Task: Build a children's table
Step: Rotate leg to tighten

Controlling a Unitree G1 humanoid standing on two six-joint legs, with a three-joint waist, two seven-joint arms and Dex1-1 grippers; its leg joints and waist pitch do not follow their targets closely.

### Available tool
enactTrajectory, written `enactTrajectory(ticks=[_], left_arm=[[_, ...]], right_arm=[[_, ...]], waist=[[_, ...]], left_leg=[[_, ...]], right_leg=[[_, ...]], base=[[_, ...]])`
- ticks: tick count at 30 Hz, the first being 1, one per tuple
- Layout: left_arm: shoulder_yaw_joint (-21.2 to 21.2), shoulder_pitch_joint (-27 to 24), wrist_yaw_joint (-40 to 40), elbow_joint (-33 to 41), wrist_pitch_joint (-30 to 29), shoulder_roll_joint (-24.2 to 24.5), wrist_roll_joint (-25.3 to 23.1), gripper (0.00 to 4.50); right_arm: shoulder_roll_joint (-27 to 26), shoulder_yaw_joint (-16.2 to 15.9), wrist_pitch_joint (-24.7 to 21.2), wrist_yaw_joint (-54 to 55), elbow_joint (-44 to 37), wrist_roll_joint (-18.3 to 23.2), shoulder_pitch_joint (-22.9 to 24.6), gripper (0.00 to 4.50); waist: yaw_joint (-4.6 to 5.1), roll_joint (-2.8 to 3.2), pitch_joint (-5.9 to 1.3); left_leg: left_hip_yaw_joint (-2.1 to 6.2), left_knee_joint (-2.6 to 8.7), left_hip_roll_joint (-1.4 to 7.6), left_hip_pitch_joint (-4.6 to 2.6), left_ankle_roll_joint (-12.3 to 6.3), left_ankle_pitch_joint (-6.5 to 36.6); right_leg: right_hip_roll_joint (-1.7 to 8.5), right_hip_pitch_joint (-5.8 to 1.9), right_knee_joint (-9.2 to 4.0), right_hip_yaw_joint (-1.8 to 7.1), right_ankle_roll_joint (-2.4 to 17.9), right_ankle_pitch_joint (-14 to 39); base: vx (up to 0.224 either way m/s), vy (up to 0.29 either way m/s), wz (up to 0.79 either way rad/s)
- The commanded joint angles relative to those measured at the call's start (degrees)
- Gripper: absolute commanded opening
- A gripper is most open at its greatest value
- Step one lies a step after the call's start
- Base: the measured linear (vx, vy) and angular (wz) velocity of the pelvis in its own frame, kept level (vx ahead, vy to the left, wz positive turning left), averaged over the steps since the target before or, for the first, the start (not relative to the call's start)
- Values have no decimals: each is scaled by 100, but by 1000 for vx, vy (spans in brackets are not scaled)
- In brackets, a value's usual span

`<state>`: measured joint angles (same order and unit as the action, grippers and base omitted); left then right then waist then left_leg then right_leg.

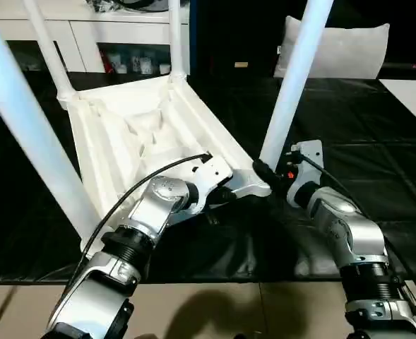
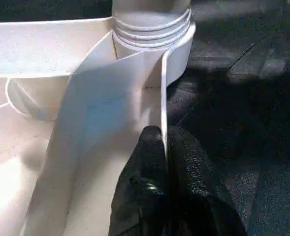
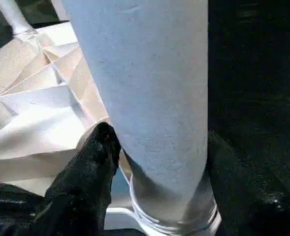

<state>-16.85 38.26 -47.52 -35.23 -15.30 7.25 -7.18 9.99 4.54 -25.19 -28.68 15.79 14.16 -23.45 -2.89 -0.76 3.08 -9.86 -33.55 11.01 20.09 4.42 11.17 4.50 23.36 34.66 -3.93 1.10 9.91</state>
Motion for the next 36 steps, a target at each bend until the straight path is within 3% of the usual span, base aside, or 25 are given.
enactTrajectory(ticks=[1, 4, 5, 9, 10, 11, 12, 14, 17, 19, 21, 23, 26, 30, 34, 36], left_arm=[[-134, -117, -405, 167, 381, 58, 149, 0], [-212, -169, -682, 135, 640, 252, 132, 0], [-250, -196, -850, 125, 722, 356, 131, 0], [-414, -285, -1478, 112, 1234, 728, 132, 0], [-450, -293, -1578, 116, 1336, 794, 123, 0], [-554, -295, -1899, 130, 1592, 982, 100, 0], [-600, -295, -2039, 142, 1686, 1063, 89, 0], [-643, -275, -2188, 113, 1818, 1133, 92, 0], [-752, -268, -2681, 158, 2094, 1297, 151, 0], [-780, -274, -2818, 186, 2148, 1325, 177, 0], [-867, -262, -2989, 208, 2311, 1372, 183, 0], [-919, -239, -3102, 184, 2427, 1391, 200, 0], [-950, -212, -3156, 132, 2505, 1376, 184, 0], [-933, -178, -3176, 40, 2591, 1329, 149, 0], [-911, -166, -3161, -7, 2573, 1292, 199, 0], [-908, -157, -3155, -67, 2607, 1276, 213, 0]], right_arm=[[130, -182, 127, -614, -162, 242, 103, 325], [413, -221, 377, -1189, -208, 289, 212, 358], [588, -260, 485, -1510, -255, 303, 283, 358], [1125, -257, 664, -2248, -319, 368, 410, 399], [1216, -269, 683, -2369, -328, 370, 418, 399], [1538, -399, 860, -2843, -338, 321, 442, 399], [1674, -468, 965, -3061, -340, 289, 453, 399], [1797, -527, 1062, -3326, -288, 292, 440, 399], [2092, -691, 996, -4032, -138, 362, 373, 399], [2143, -737, 998, -4197, -108, 379, 368, 399], [2174, -865, 966, -4474, -65, 442, 362, 365], [2203, -964, 949, -4695, -24, 515, 352, 352], [2185, -1028, 958, -4849, -1, 544, 354, 321], [2126, -1058, 925, -4957, 60, 582, 325, 291], [2092, -1113, 967, -5014, 135, 530, 285, 270], [2099, -1097, 893, -5035, 144, 592, 282, 247]], waist=[[-61, -77, -368], [-80, -19, -366], [-81, -43, -361], [-116, -35, -359], [-110, -36, -358], [-119, -98, -361], [-156, -58, -361], [-202, -40, -355], [-241, -68, -364], [-264, -54, -372], [-288, -85, -378], [-309, -57, -383], [-363, -74, -383], [-376, -101, -376], [-370, -51, -378], [-373, -66, -385]], left_leg=[[26, 356, 150, 43, -392, 864], [37, 363, 160, 34, -366, 945], [30, 360, 160, 38, -378, 994], [30, 364, 169, 24, -393, 1016], [32, 368, 174, 30, -385, 1008], [29, 364, 177, 31, -412, 1029], [30, 360, 190, 6, -421, 1025], [17, 360, 196, 0, -416, 1047], [16, 360, 212, 3, -433, 956], [16, 354, 220, 2, -450, 895], [10, 342, 223, 9, -485, 803], [5, 337, 228, 4, -506, 782], [-4, 334, 237, -7, -484, 754], [2, 337, 229, 4, -448, 842], [11, 343, 227, 1, -377, 868], [7, 339, 223, -1, -385, 830]], right_leg=[[358, -354, -485, 245, 958, 1604], [364, -341, -497, 242, 928, 1677], [360, -344, -495, 244, 927, 1666], [364, -335, -497, 248, 947, 1677], [362, -341, -488, 250, 952, 1680], [364, -345, -499, 245, 942, 1726], [373, -324, -486, 252, 954, 1733], [373, -317, -482, 259, 980, 1699], [373, -329, -447, 253, 1080, 1505], [370, -335, -423, 249, 1133, 1388], [374, -335, -390, 246, 1205, 1208], [375, -333, -384, 244, 1233, 1170], [378, -325, -378, 251, 1266, 1114], [390, -333, -391, 245, 1182, 1344], [389, -326, -405, 247, 1130, 1443], [380, -329, -403, 245, 1144, 1342]], base=[[0, 0, 0], [0, 0, 0], [0, 0, 0], [0, 0, 0], [0, 0, 0], [0, 0, 0], [0, 0, 0], [0, 0, 0], [0, 0, 0], [0, 0, 0], [0, 0, 0], [0, 0, 0], [0, 0, 0], [0, 0, 0], [0, 0, 0], [0, 0, 0]])
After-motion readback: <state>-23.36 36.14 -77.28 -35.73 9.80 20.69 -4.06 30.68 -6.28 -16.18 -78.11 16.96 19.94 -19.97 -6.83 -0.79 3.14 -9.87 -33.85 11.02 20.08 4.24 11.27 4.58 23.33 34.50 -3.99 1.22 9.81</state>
